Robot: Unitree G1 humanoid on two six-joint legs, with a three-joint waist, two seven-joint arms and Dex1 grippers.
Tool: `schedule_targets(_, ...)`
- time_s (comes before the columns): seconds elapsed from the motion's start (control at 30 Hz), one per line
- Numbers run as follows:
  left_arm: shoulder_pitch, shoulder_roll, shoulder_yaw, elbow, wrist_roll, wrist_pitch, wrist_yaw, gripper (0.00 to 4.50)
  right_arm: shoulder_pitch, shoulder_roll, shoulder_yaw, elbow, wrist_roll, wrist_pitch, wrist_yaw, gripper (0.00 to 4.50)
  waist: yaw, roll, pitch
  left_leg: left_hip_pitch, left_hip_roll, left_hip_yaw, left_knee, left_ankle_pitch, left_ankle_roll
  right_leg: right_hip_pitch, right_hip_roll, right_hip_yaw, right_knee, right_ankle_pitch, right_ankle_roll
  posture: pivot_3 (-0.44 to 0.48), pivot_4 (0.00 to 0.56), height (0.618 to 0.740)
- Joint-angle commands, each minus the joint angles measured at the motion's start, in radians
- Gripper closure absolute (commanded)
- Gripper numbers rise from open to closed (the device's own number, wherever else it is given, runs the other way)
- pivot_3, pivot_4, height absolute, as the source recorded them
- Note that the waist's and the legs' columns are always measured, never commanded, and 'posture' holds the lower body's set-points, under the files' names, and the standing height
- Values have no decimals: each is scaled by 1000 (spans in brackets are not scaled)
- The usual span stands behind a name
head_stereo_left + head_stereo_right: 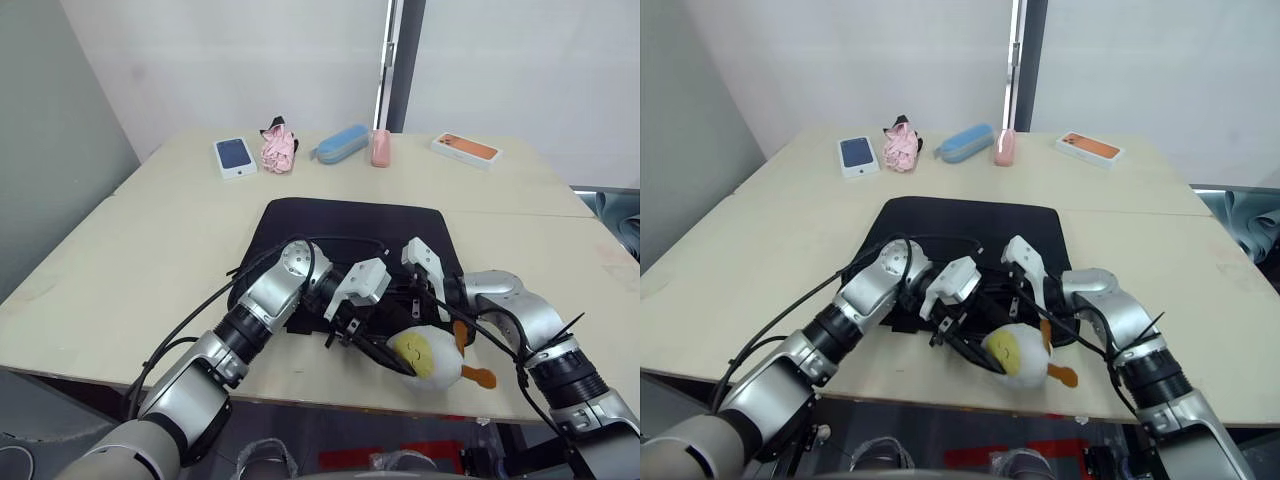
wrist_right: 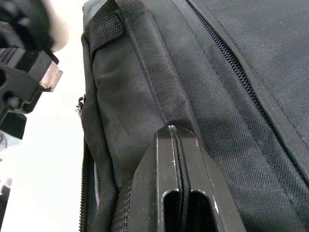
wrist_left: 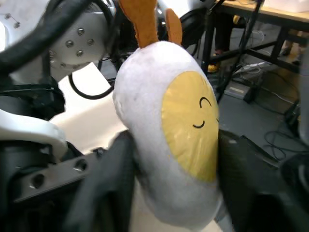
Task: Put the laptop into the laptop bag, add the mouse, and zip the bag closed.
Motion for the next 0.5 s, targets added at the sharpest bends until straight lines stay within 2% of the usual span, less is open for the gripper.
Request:
schedule_targets(0.03, 2, 77, 101, -55, -11, 74, 48, 445, 32, 3, 61, 18, -20, 35, 2, 4500, -2, 1, 1, 0, 0, 0, 0, 0, 0, 0, 0, 0, 0, 0, 0, 0, 150, 740)
schedule_targets(0.07, 5, 99, 113, -77, -19, 90, 50, 130, 31, 4, 62, 19, -20, 35, 2, 4500, -4, 1, 1, 0, 1, 0, -1, 0, 0, 0, 1, 0, 0, 0, 0, 0, 150, 740)
schedule_targets(0.1, 10, 124, 127, -107, -39, 112, 42, 51, 31, 4, 63, 18, -19, 36, 2, 4500, -6, 2, 2, -1, 1, 0, -1, 0, 0, -1, 2, 0, -1, 0, 0, 0, 150, 740)
schedule_targets(0.27, 11, 222, 228, -179, -86, 158, 55, 51, 38, -2, 61, 6, -15, 40, 2, 4500, -16, 2, 2, -2, 5, 0, -3, 0, -2, -5, 5, -1, -2, -1, 1, 0, 150, 740)
schedule_targets(0.5, 22, 381, 362, -128, -80, 79, -1, 51, 43, -13, 52, -4, -8, 43, 1, 4500, -23, 3, 2, -3, 8, 2, -7, 0, -6, -6, 8, -2, -5, -3, 0, 0, 150, 740)
